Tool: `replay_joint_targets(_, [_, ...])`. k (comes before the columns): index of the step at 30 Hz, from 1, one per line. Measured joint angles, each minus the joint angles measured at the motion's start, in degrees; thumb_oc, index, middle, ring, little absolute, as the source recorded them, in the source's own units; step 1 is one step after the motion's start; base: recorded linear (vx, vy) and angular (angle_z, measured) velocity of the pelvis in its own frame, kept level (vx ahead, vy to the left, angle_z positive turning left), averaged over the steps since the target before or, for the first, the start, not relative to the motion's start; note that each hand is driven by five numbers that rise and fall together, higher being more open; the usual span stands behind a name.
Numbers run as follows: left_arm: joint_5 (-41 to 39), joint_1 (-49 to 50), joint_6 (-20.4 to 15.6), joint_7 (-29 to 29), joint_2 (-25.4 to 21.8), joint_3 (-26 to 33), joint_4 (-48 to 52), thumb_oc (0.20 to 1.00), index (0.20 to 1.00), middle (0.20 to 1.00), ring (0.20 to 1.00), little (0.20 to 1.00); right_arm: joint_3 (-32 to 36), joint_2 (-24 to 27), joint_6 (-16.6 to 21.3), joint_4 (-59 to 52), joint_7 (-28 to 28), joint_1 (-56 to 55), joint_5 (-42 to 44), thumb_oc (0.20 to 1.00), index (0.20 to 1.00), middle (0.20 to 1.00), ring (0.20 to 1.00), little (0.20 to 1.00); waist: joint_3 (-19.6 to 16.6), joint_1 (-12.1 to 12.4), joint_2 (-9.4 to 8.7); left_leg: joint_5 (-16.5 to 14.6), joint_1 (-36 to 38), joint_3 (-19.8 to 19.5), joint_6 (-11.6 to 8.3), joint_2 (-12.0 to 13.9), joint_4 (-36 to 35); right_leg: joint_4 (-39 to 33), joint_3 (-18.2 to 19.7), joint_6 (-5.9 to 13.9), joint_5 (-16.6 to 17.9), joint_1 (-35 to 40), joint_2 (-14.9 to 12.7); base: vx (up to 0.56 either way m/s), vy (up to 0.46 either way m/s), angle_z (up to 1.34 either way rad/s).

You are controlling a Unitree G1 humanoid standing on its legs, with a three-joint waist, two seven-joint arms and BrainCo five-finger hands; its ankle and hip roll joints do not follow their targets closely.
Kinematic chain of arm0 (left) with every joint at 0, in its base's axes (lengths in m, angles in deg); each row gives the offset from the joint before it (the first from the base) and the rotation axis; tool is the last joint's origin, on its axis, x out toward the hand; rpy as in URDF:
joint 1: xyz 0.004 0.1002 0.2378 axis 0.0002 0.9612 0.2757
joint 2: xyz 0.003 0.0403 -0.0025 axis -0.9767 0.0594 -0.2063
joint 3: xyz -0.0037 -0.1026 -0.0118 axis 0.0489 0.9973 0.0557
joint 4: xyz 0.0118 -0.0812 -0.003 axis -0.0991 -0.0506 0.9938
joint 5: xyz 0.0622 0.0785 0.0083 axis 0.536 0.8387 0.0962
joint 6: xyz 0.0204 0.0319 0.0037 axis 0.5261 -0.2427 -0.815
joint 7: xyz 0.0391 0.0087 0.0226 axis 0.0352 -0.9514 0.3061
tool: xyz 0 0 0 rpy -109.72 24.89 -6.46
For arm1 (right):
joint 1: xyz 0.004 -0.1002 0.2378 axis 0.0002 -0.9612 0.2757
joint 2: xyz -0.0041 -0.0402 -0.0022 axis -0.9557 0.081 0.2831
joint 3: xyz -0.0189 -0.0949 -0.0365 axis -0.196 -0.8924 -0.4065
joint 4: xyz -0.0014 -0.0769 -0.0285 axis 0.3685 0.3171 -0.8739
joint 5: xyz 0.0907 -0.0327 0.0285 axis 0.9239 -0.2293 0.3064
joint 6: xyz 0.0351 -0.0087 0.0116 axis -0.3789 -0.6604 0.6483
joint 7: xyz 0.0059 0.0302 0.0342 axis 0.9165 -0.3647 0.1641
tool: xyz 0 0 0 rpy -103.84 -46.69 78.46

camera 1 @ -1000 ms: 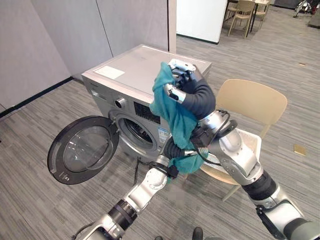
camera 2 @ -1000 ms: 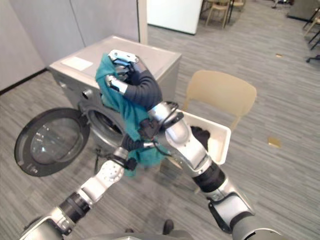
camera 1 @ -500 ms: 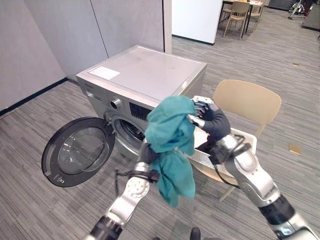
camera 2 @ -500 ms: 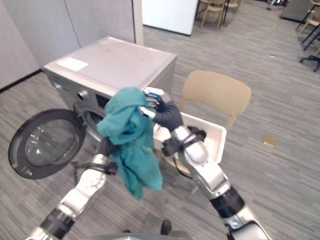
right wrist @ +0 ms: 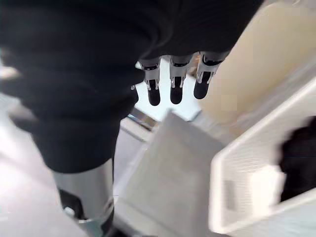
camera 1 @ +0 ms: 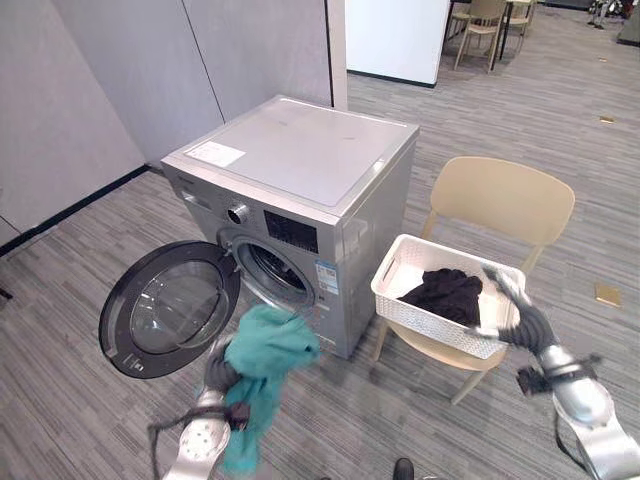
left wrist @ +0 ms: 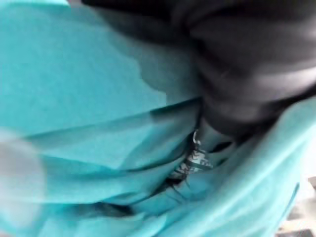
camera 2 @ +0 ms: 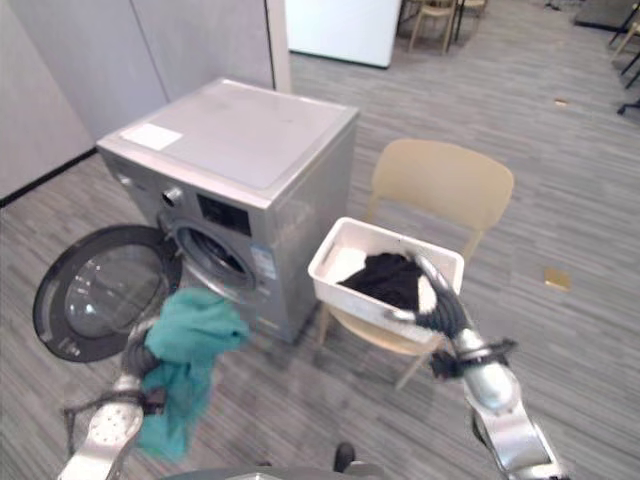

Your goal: Grab the laundry basket,head to the washer,open it,put in the laundry and shut it.

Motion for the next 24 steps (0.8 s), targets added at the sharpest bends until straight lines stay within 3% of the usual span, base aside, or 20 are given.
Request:
replay_joint_targets(3, [0.5,1.5,0.2,0.9,1.3,0.7,-8.2,0.200,0.200,0.200,0.200,0.200,-1.2,-1.8,-0.4,11.1,-0.1,-0.9,-0.9,1.000,1.000,1.000,1.000,1.000,0.3,-0.2,0.11,0.2,-0.7,0.0,-0.09,0.1,0.0,0.1,0.1,-0.02,0.0,-0.6,0.0,-0.05,-0.011,-0.01])
replay_joint_targets(8, [-0.1,0.9,1.5,1.6,2.6,1.5,-12.5,0.200,0.200,0.200,0.200,0.200,-1.8,-3.0,-1.4,17.6,0.2,-0.2,-2.5,1.000,1.000,1.000,1.000,1.000,3.6,0.9,-0.64,0.1,-3.6,-0.6,-0.01,0.0,2.6,0.6,-0.6,-0.01,0.0,-2.1,-0.2,-0.16,-0.010,0.12])
replay_joint_targets(12, [-1.8,-3.8,1.6,1.6,2.9,2.2,-13.9,0.200,0.200,0.200,0.200,0.200,-2.5,-5.6,-1.8,22.5,1.9,3.9,-2.5,1.000,1.000,1.000,1.000,1.000,7.8,1.7,-1.49,-0.7,-10.1,-3.1,-0.41,0.0,5.5,2.9,-4.5,-0.56,-0.4,-5.9,-1.4,-0.05,0.051,0.45])
replay_joint_targets(13, [-1.8,-4.1,1.6,1.6,3.1,2.1,-14.0,0.200,0.200,0.200,0.200,0.200,-2.7,-6.1,-2.0,22.9,2.1,4.2,-2.5,1.000,1.000,1.000,1.000,1.000,8.0,1.8,-1.67,-1.4,-10.3,-1.2,-0.18,0.6,5.4,2.8,-5.7,-0.67,-0.5,-5.7,-1.8,0.12,0.069,0.65])
replay_joint_targets(15, [-1.8,-6.2,1.5,1.6,3.1,1.7,-13.7,0.200,0.200,0.200,0.200,0.200,-4.1,-6.4,-2.1,23.1,2.8,4.0,-2.6,1.000,1.000,1.000,1.000,1.000,8.2,0.9,-2.37,-4.7,-11.4,6.7,-0.10,1.8,5.7,0.8,-10.9,-0.75,-0.7,-4.5,-4.0,0.09,0.122,1.19])
replay_joint_targets(19, [-1.8,-7.8,1.5,1.6,3.2,0.1,-13.3,0.200,0.200,0.200,0.200,0.200,-5.3,-5.9,-2.3,23.1,4.0,5.2,-2.8,1.000,1.000,1.000,1.000,1.000,8.3,-0.8,-2.40,-5.3,-11.8,19.8,1.79,3.6,7.3,1.0,-17.9,0.04,-1.2,-2.8,-7.4,0.06,0.170,1.15])
replay_joint_targets(20, [-1.9,-8.1,1.6,1.7,3.4,-0.6,-13.0,0.200,0.200,0.200,0.200,0.200,-5.8,-6.2,-2.6,22.6,4.2,5.4,-3.0,1.000,1.000,1.000,1.000,1.000,8.2,-2.1,-2.60,-5.7,-11.3,26.5,2.54,4.4,8.7,0.7,-21.8,1.07,-1.1,-1.1,-9.4,0.18,0.232,1.23])
replay_joint_targets(22, [-2.0,-7.9,1.4,1.7,3.7,-2.4,-11.8,0.200,0.200,0.200,0.200,0.200,-6.0,-6.1,-2.9,23.1,4.1,5.9,-3.1,1.000,1.000,1.000,1.000,1.000,7.5,-2.0,-1.58,-2.4,-10.1,25.5,1.72,4.2,7.5,1.9,-22.6,2.89,-1.2,0.0,-10.0,0.23,0.290,0.71])
replay_joint_targets(24, [-2.0,-8.1,1.5,1.9,3.7,-2.5,-13.1,0.200,0.200,0.200,0.200,0.200,-6.4,-7.8,-3.4,24.1,4.2,8.0,-3.7,1.000,1.000,1.000,1.000,1.000,6.9,-1.1,-2.37,-1.7,-9.4,24.0,2.60,1.3,7.4,5.6,-22.2,4.32,-1.6,0.5,-13.3,0.22,0.273,0.36])
